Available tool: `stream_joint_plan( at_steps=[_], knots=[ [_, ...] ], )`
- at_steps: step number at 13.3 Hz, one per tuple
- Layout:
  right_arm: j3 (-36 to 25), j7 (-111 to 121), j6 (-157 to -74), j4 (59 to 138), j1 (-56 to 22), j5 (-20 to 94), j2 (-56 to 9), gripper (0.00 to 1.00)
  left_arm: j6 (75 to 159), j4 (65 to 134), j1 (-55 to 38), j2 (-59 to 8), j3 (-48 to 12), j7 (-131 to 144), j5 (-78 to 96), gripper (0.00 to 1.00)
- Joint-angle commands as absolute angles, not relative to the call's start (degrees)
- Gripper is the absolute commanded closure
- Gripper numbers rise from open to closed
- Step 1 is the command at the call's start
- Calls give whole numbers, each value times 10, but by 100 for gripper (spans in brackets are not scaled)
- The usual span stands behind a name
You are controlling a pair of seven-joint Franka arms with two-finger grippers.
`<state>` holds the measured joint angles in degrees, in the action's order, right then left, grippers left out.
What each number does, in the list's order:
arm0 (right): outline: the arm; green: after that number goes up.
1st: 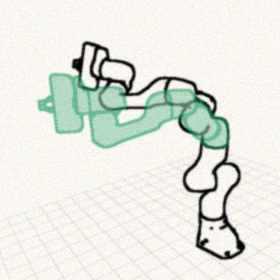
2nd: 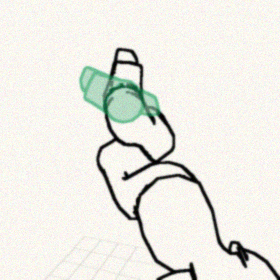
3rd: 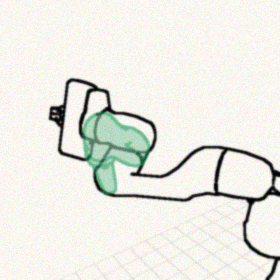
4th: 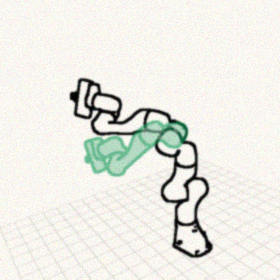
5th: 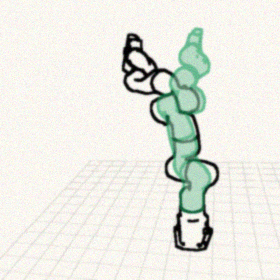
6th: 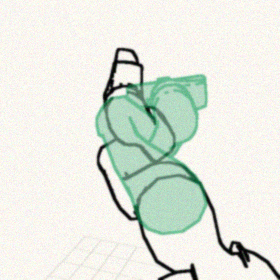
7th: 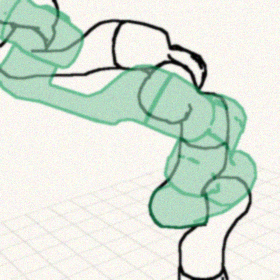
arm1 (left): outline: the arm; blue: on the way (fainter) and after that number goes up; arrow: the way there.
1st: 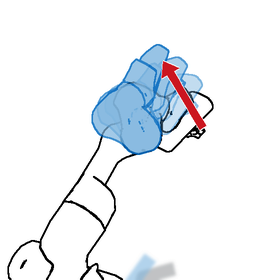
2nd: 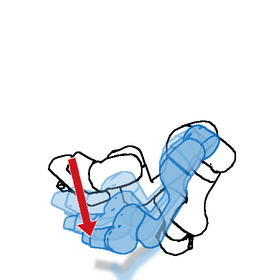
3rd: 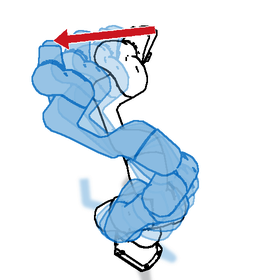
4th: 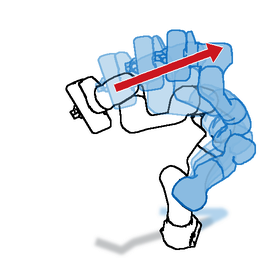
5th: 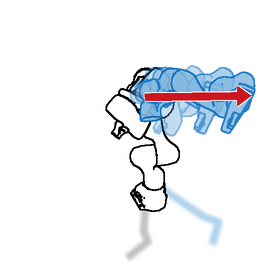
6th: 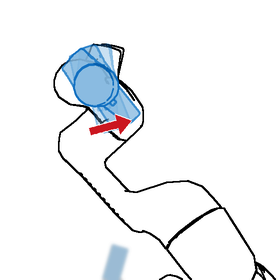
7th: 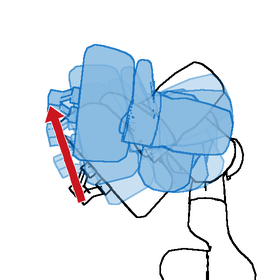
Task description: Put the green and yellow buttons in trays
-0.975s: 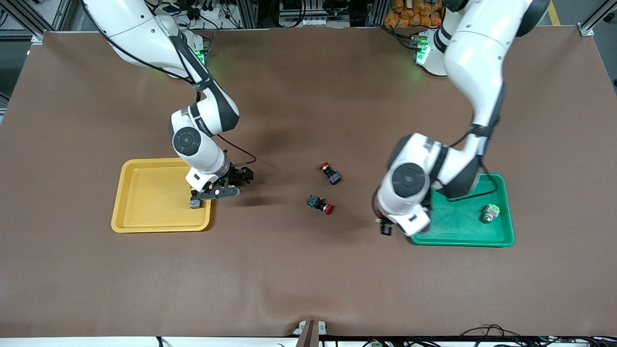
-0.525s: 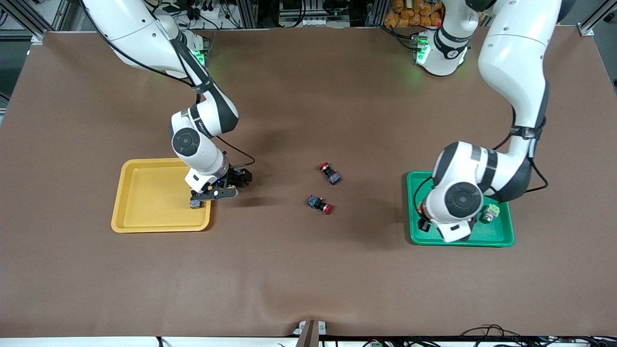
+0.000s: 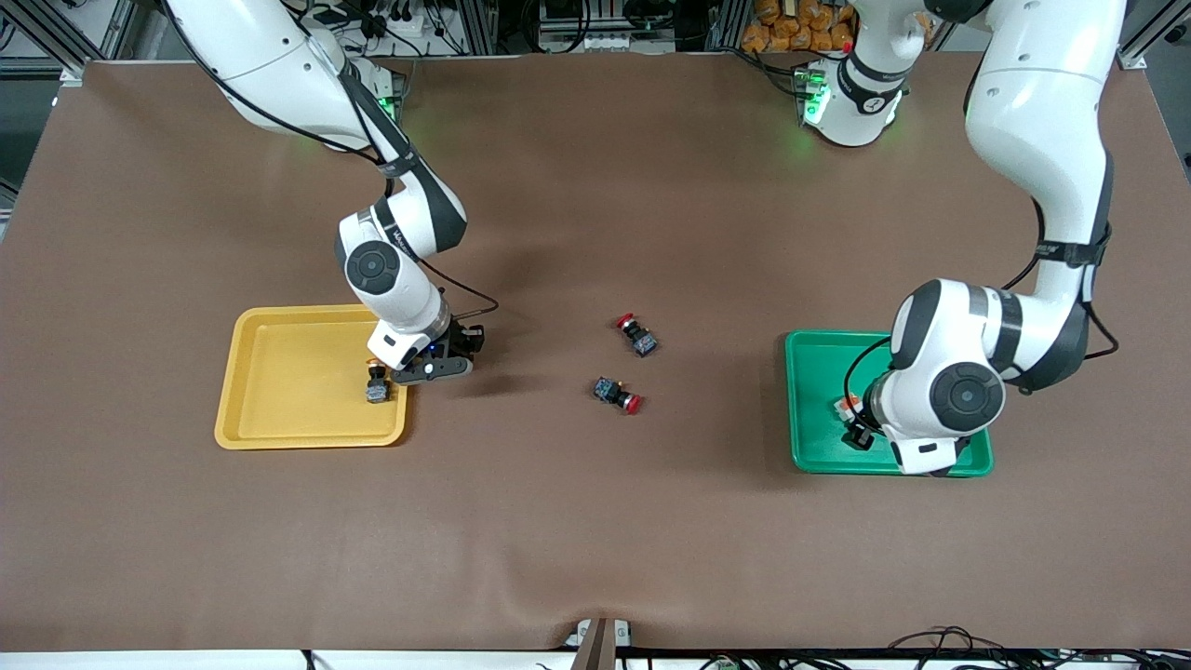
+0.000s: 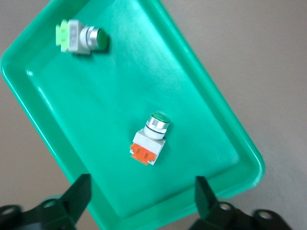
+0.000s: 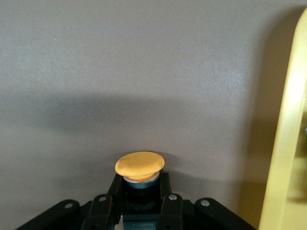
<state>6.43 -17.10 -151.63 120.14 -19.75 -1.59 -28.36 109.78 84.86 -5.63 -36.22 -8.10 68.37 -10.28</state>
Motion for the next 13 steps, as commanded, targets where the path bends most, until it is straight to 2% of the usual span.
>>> stream_joint_plan(
  at_steps=[1,5,10,13],
  knots=[
    [62,-168,-1525,1211,-195,-52,-278,100,1078,870,-53,-314,-85,597,-115,0],
    [62,-176,-1507,1209,-186,-50,-271,100,1057,869,-43,-276,-82,470,-116,0],
    [66,-164,-1370,1201,-170,-44,-198,100,1038,867,-26,-226,-83,335,-107,0],
    [62,-94,-1331,1188,-149,-18,-182,100,1022,866,-27,-196,-88,295,-107,0]
  ],
)
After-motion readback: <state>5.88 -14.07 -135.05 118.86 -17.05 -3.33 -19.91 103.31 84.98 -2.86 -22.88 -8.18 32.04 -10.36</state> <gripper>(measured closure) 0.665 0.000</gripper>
